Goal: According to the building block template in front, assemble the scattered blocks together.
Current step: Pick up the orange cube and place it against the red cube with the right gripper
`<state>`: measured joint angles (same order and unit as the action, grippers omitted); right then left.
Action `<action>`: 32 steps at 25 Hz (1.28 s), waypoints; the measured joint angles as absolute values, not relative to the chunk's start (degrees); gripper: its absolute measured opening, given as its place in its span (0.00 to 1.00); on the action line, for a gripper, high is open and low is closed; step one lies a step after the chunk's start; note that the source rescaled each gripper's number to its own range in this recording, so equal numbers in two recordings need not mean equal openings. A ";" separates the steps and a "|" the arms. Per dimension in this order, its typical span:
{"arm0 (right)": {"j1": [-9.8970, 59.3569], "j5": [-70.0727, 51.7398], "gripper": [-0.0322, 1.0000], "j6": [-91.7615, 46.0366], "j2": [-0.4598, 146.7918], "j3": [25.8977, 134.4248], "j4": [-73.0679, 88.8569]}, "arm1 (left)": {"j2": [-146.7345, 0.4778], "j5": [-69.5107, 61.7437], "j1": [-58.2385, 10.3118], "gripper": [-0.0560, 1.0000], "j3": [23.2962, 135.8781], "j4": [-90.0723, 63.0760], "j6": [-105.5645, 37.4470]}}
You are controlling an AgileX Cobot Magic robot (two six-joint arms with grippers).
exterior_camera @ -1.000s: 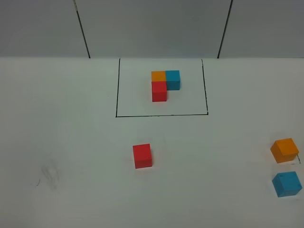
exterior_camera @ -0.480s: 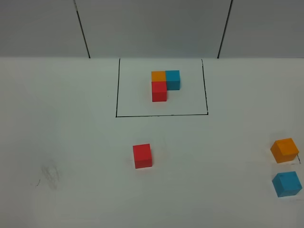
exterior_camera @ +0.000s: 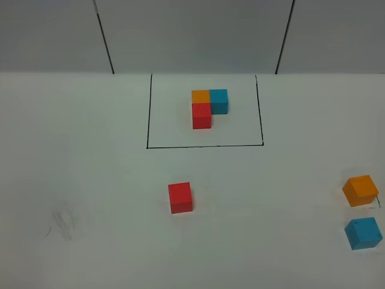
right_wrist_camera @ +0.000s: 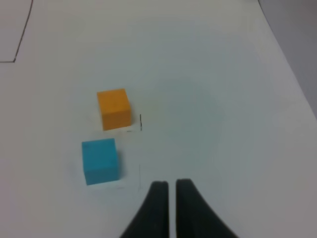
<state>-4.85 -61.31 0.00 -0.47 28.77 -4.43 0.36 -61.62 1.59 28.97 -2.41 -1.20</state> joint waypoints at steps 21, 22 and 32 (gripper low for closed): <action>-4.85 -61.31 0.04 0.00 -0.47 28.77 -5.59 | 0.36 -61.62 1.59 0.06 28.97 -2.41 -1.20; -4.85 -61.31 0.04 0.00 -0.47 28.77 -5.59 | 0.36 -61.62 1.59 0.06 28.97 -2.41 -1.20; -4.85 -61.31 0.04 0.00 -0.47 28.77 -6.42 | 0.36 -61.62 1.59 0.06 28.97 -2.41 -1.20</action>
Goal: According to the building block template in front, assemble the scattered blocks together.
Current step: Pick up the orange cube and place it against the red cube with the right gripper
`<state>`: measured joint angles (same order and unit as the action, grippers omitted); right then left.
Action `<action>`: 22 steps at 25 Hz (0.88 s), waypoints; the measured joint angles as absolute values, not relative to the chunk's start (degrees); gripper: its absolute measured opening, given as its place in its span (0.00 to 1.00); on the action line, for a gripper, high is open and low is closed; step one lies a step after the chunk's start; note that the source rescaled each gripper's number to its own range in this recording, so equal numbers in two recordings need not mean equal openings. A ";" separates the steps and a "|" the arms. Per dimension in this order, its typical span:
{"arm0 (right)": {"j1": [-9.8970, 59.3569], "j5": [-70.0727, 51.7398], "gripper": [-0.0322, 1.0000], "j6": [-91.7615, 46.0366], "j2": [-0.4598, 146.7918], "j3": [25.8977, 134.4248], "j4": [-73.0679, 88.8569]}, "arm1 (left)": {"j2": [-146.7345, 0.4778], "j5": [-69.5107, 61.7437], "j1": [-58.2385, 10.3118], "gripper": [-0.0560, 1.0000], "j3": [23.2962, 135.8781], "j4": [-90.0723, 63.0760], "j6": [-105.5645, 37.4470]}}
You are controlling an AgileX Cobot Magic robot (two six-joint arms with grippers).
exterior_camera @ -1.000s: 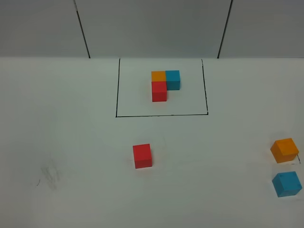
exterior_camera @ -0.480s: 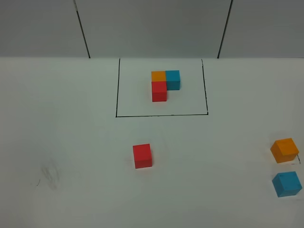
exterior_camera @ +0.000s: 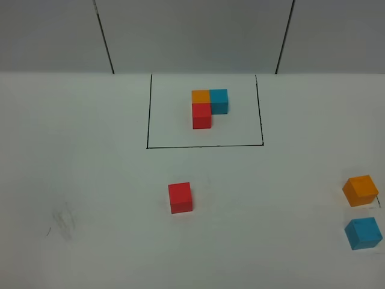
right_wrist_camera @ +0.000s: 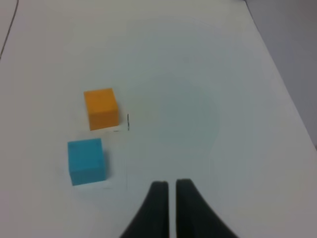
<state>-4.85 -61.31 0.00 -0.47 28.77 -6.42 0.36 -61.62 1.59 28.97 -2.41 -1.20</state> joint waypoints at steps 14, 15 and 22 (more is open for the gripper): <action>-4.85 -60.88 0.60 -1.04 -0.47 28.77 -8.87 | 0.36 -61.62 1.59 0.06 28.97 -2.41 -1.19; -4.85 -60.88 0.68 -1.13 -0.47 28.77 -8.48 | 0.36 -61.62 1.59 0.06 28.97 -2.41 -1.19; -4.85 -60.82 1.00 -1.36 1.16 29.87 -4.85 | 0.36 -61.62 1.59 0.06 28.97 -2.41 -1.19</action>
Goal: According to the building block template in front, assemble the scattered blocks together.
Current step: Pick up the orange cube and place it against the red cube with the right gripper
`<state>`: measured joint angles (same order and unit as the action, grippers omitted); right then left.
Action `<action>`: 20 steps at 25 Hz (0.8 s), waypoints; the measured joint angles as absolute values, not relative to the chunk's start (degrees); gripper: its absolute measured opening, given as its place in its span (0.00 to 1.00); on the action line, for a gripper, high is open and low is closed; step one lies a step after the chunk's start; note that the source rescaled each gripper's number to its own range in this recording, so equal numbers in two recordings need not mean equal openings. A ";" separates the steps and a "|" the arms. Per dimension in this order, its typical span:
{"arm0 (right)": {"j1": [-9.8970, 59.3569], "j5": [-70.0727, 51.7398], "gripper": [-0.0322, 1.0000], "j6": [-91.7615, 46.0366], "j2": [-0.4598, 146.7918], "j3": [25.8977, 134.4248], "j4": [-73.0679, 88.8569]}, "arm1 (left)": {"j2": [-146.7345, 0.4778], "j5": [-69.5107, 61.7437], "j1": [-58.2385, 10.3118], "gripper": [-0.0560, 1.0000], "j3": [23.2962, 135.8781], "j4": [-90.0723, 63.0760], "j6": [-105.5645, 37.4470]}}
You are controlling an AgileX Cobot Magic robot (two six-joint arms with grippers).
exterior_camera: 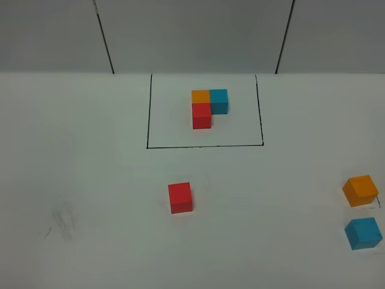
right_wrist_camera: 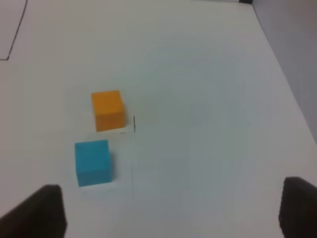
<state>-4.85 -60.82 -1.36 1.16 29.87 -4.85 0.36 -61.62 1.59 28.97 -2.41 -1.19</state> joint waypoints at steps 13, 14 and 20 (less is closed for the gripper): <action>-4.85 -57.33 0.96 -9.59 26.78 47.47 1.34 | 0.36 -61.62 1.59 0.06 28.97 -2.41 -1.19; -4.85 -57.18 0.96 -10.66 29.46 48.46 2.78 | 0.36 -61.62 1.59 0.06 28.97 -2.41 -1.19; -4.85 -55.29 0.96 -16.65 43.57 49.78 8.88 | 0.36 -61.62 1.59 0.06 28.97 -2.41 -1.19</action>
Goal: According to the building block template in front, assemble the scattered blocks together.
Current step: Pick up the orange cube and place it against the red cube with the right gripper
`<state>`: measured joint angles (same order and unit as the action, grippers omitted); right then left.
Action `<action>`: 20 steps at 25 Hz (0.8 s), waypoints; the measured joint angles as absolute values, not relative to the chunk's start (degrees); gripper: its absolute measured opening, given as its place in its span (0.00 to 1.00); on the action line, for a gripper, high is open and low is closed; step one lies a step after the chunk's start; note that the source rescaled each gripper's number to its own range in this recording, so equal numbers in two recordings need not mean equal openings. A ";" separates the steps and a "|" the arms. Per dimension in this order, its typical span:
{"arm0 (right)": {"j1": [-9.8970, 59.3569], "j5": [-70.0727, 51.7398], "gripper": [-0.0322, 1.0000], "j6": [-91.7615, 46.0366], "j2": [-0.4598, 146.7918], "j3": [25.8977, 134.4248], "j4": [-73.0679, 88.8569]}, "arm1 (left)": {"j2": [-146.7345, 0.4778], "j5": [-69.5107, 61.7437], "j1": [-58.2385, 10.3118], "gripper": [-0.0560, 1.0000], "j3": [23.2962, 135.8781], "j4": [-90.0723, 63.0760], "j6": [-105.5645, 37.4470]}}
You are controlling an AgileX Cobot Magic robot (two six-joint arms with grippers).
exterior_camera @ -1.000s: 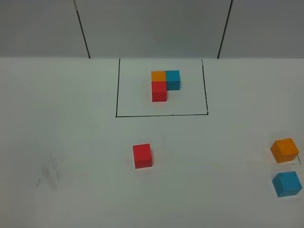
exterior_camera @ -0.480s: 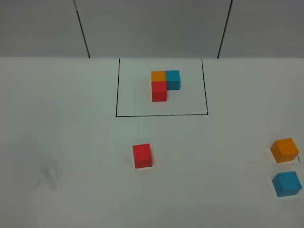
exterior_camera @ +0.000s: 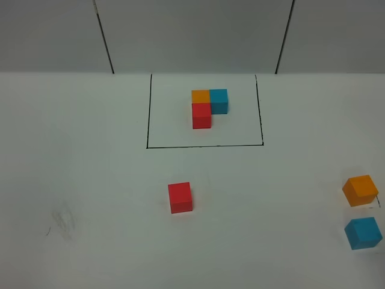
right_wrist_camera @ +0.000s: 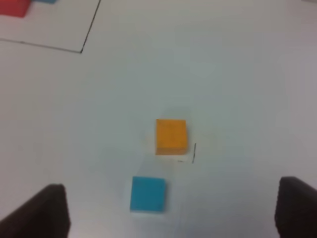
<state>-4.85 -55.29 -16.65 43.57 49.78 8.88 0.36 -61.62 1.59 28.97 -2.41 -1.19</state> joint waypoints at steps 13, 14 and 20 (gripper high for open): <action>-3.85 -49.04 0.95 -22.59 63.79 49.82 14.29 | 0.36 -61.62 1.59 0.06 28.97 -2.41 -1.19; -3.14 -48.20 0.95 -22.69 64.99 49.82 14.21 | 0.36 -61.62 1.59 0.06 28.97 -2.41 -1.19; -0.37 -43.77 0.95 -21.17 71.59 49.82 12.04 | 0.36 -61.62 1.59 0.06 28.97 -2.41 -1.19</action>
